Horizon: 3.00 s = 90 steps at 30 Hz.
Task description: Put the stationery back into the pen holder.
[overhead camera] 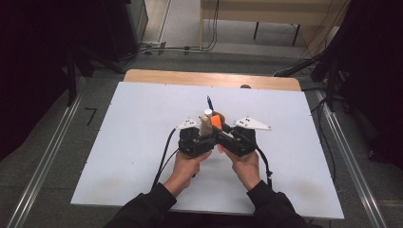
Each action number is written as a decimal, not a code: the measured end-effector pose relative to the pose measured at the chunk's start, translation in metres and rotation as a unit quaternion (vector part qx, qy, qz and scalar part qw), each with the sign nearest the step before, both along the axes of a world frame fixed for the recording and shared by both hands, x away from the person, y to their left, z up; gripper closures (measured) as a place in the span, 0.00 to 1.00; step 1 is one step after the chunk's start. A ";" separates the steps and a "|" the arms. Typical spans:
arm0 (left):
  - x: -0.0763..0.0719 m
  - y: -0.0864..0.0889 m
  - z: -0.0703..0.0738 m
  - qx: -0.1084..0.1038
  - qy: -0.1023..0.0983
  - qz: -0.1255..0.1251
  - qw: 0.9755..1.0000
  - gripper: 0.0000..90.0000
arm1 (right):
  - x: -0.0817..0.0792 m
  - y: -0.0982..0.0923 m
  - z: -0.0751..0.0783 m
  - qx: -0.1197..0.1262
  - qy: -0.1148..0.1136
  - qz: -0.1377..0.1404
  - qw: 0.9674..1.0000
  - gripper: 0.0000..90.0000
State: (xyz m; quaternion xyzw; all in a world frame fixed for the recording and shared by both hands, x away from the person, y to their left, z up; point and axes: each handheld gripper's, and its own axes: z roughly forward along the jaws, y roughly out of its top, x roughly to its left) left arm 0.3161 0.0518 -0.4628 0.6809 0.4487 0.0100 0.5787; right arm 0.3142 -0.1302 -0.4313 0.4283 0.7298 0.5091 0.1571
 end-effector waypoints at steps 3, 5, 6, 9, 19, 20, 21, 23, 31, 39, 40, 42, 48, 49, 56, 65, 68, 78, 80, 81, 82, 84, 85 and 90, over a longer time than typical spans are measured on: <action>0.001 0.001 0.000 -0.001 0.002 0.003 1.000 0.84 | 0.000 -0.001 0.001 0.003 0.001 0.001 1.000 0.69; 0.001 0.000 0.000 -0.001 0.001 0.004 1.000 0.84 | 0.000 -0.002 0.000 0.005 0.002 0.003 1.000 0.69; 0.001 0.000 0.000 -0.002 0.001 0.004 1.000 0.84 | 0.001 -0.003 0.000 0.007 0.002 0.004 1.000 0.69; 0.001 0.001 0.000 -0.001 -0.002 0.003 1.000 0.84 | 0.001 -0.005 0.001 0.012 0.001 0.008 1.000 0.68; 0.001 0.007 0.005 0.014 -0.027 0.024 0.999 0.84 | -0.001 -0.019 0.005 0.039 -0.013 0.015 0.999 0.51; 0.002 0.008 0.005 0.016 -0.030 0.025 0.999 0.84 | -0.001 -0.021 0.005 0.038 -0.014 0.017 0.999 0.48; 0.002 0.009 0.005 0.017 -0.032 0.027 0.999 0.84 | -0.002 -0.022 0.005 0.039 -0.015 0.020 0.999 0.44; 0.003 0.009 0.005 0.017 -0.032 0.032 0.999 0.84 | -0.002 -0.024 0.005 0.040 -0.017 0.025 0.999 0.38; 0.005 0.010 0.008 0.019 -0.041 0.041 0.998 0.84 | -0.002 -0.028 0.002 0.025 -0.013 0.032 0.999 0.15; 0.009 0.012 0.013 0.024 -0.048 0.052 0.997 0.84 | 0.000 -0.036 -0.005 -0.011 0.010 0.035 0.999 0.08; 0.009 0.011 0.013 0.024 -0.048 0.052 0.997 0.84 | 0.000 -0.037 -0.006 -0.016 0.015 0.035 0.999 0.08; 0.010 0.011 0.013 0.025 -0.049 0.053 0.997 0.84 | 0.001 -0.038 -0.008 -0.022 0.024 0.035 0.999 0.08; 0.013 0.008 0.017 0.029 -0.059 0.058 0.996 0.84 | -0.001 -0.040 -0.013 -0.035 0.032 0.037 0.998 0.08; 0.014 0.007 0.017 0.031 -0.059 0.060 0.996 0.84 | -0.001 -0.041 -0.014 -0.036 0.034 0.038 0.998 0.08; 0.021 0.005 0.020 0.038 -0.069 0.073 0.994 0.84 | -0.001 -0.041 -0.017 -0.037 0.040 0.039 0.998 0.08; 0.030 0.003 0.024 0.045 -0.071 0.081 0.993 0.84 | 0.001 -0.041 -0.019 -0.040 0.043 0.038 0.998 0.08; 0.034 0.002 0.025 0.043 -0.072 0.087 0.993 0.84 | 0.002 -0.042 -0.020 -0.040 0.046 0.036 0.997 0.08; 0.042 -0.007 0.028 0.064 -0.089 0.097 0.989 0.84 | 0.002 -0.042 -0.022 -0.038 0.048 0.036 0.998 0.08; 0.043 -0.011 0.028 0.073 -0.095 0.100 0.988 0.84 | 0.002 -0.042 -0.022 -0.036 0.049 0.035 0.998 0.08; 0.044 -0.012 0.027 0.078 -0.098 0.100 0.987 0.84 | 0.002 -0.042 -0.022 -0.036 0.049 0.036 0.998 0.08; 0.044 -0.014 0.027 0.083 -0.100 0.101 0.986 0.84 | 0.002 -0.043 -0.022 -0.036 0.049 0.036 0.997 0.08; 0.046 -0.018 0.026 0.092 -0.105 0.103 0.985 0.84 | 0.002 -0.043 -0.022 -0.036 0.050 0.036 0.997 0.08; 0.046 -0.019 0.025 0.098 -0.107 0.104 0.984 0.84 | 0.002 -0.043 -0.022 -0.035 0.051 0.036 0.997 0.08; 0.047 -0.025 0.022 0.122 -0.124 0.113 0.978 0.84 | 0.003 -0.044 -0.022 -0.033 0.051 0.036 0.998 0.08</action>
